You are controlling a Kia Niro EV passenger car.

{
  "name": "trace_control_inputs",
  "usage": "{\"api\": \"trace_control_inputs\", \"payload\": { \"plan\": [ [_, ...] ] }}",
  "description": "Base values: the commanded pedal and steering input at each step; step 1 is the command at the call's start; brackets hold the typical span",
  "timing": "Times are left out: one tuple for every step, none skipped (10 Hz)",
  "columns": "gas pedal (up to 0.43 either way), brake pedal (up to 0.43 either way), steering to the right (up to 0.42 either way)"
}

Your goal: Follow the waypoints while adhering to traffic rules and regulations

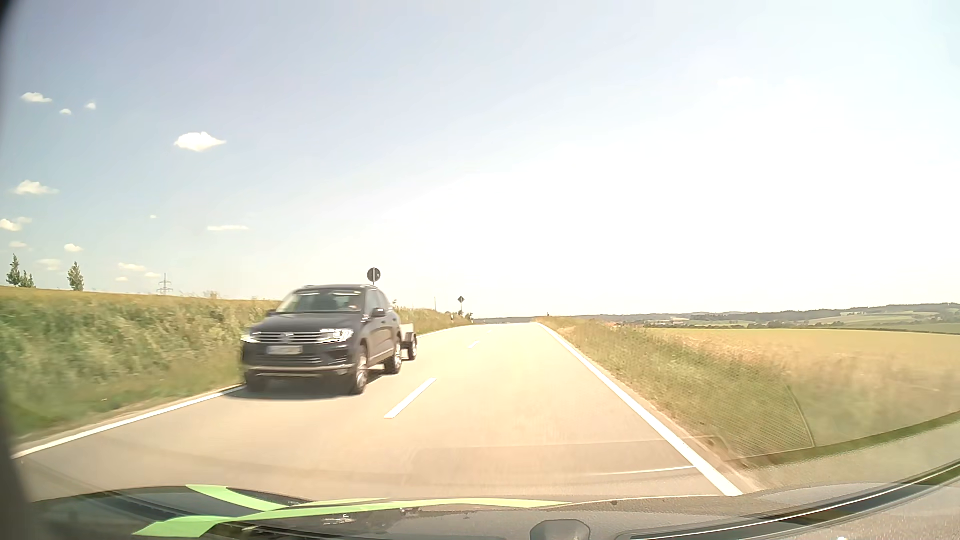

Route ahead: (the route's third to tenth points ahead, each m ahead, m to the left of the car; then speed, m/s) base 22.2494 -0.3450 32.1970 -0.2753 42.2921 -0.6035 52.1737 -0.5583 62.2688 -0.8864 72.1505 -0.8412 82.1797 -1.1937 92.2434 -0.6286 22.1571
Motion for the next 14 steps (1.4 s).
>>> {"api": "trace_control_inputs", "payload": {
  "plan": [
    [0.189, 0.000, -0.001],
    [0.189, 0.000, -0.001],
    [0.189, 0.000, -0.001],
    [0.079, 0.000, -0.001],
    [0.000, 0.000, 0.000],
    [0.000, 0.000, 0.000],
    [0.000, 0.000, 0.000],
    [0.000, 0.000, 0.000],
    [0.000, 0.000, 0.000],
    [0.000, 0.000, 0.001],
    [0.000, 0.000, 0.001],
    [0.000, 0.000, 0.001],
    [0.000, 0.000, 0.001],
    [0.000, 0.000, 0.001]
  ]
}}
